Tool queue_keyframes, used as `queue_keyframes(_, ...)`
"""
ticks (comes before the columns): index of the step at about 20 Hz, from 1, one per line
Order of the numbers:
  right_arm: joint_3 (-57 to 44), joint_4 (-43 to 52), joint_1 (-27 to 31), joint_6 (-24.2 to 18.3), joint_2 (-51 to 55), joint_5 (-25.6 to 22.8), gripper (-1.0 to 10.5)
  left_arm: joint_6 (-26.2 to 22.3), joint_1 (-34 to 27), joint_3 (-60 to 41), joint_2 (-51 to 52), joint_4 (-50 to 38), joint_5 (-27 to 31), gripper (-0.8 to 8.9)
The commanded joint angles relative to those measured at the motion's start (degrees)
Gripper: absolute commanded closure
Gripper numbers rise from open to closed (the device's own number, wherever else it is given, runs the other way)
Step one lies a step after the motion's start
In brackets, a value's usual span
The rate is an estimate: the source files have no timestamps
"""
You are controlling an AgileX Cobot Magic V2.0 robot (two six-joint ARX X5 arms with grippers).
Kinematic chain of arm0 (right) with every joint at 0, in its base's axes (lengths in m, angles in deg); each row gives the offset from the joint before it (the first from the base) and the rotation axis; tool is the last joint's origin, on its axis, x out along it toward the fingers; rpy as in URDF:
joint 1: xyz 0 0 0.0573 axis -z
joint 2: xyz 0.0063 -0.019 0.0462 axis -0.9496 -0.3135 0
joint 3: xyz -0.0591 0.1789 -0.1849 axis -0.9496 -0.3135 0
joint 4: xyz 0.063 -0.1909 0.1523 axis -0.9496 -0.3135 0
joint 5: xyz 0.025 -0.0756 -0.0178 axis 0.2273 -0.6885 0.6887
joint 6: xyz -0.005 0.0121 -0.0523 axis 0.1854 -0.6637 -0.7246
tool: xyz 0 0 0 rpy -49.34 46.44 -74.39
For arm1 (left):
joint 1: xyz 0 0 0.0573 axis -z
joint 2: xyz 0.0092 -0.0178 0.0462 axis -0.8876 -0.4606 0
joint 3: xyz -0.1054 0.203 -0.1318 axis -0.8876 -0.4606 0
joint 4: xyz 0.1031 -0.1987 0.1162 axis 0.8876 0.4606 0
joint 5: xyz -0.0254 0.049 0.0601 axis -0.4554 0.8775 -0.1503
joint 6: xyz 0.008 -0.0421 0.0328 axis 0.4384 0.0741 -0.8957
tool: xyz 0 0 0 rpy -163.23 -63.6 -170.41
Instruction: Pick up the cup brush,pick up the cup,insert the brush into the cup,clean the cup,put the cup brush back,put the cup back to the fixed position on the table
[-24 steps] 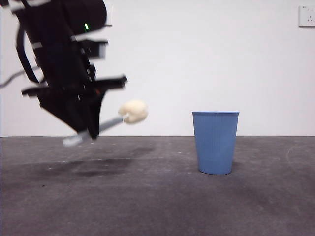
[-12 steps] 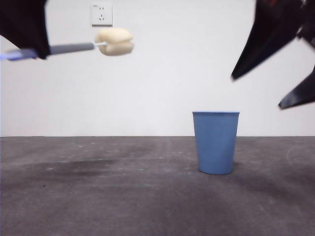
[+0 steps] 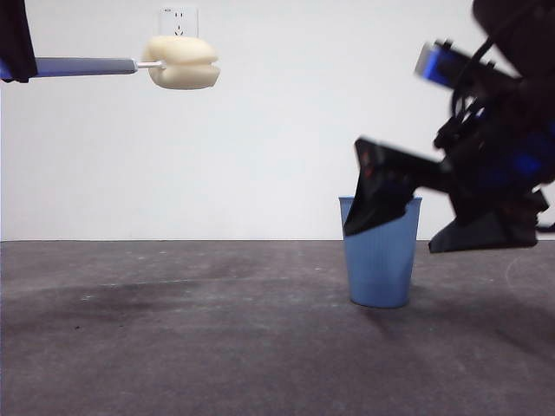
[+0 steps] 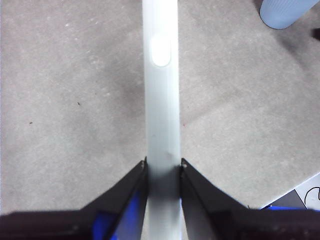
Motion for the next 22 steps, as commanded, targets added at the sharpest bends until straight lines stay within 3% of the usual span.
queue_keyframes(1, -0.70, 5.70, 0.24, -1.38, -4.87, -1.14, 3.5, -0.63, -0.09, -0.20, 0.11, 0.02, 0.07, 8.22)
queue_keyframes(9, -0.68, 21.66, 4.20, -1.81, -12.83, -0.68, 3.5, -0.44, -0.07, -0.20, 0.11, 1.05, 0.09, 8.22)
queue_keyframes(15, 0.13, 27.45, 4.46, -2.36, -17.73, 0.79, 3.7, -0.17, -0.04, -0.20, 0.11, 0.68, 0.09, 8.22)
queue_keyframes(22, 0.50, 30.27, 4.48, -3.76, -18.91, 0.83, 8.3, -0.04, -0.04, -0.20, 0.11, 0.72, 0.13, 8.22)
